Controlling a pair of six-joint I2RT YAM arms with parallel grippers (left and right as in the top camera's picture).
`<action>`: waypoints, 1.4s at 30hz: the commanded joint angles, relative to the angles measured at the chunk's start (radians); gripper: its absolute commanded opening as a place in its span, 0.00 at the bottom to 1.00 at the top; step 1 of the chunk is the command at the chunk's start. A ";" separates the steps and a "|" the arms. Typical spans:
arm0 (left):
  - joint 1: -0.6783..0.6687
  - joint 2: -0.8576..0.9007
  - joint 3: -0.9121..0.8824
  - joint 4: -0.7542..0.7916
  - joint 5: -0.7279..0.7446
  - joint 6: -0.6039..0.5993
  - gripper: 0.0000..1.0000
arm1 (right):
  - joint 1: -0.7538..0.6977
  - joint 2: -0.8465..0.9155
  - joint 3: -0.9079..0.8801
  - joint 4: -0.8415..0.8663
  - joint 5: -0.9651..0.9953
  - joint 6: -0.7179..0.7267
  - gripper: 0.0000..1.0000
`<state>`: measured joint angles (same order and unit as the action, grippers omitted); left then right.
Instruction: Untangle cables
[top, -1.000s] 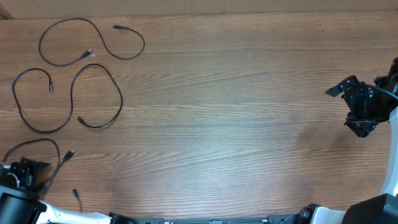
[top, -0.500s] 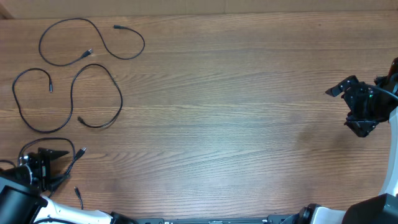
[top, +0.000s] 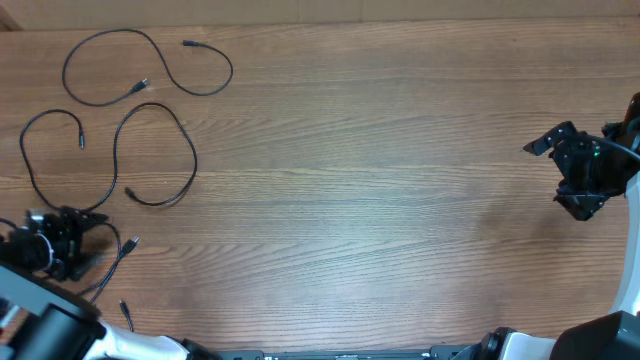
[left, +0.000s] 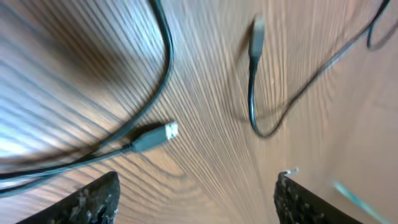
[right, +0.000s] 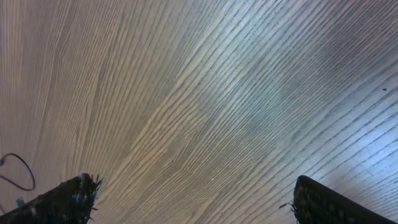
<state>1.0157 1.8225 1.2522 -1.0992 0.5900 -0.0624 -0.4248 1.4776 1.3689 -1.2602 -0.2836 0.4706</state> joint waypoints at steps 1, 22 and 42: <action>-0.016 -0.097 0.022 0.056 -0.240 -0.050 0.82 | -0.001 -0.007 0.018 0.002 0.003 -0.005 1.00; -0.060 0.020 0.018 0.357 -0.854 0.015 1.00 | -0.001 -0.007 0.018 0.002 0.003 -0.005 1.00; 0.049 0.220 0.018 0.514 -0.640 0.040 0.62 | -0.001 -0.007 0.018 0.002 0.003 -0.005 1.00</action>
<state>1.0237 1.9892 1.2709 -0.5827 -0.0677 -0.0368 -0.4248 1.4776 1.3689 -1.2606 -0.2832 0.4706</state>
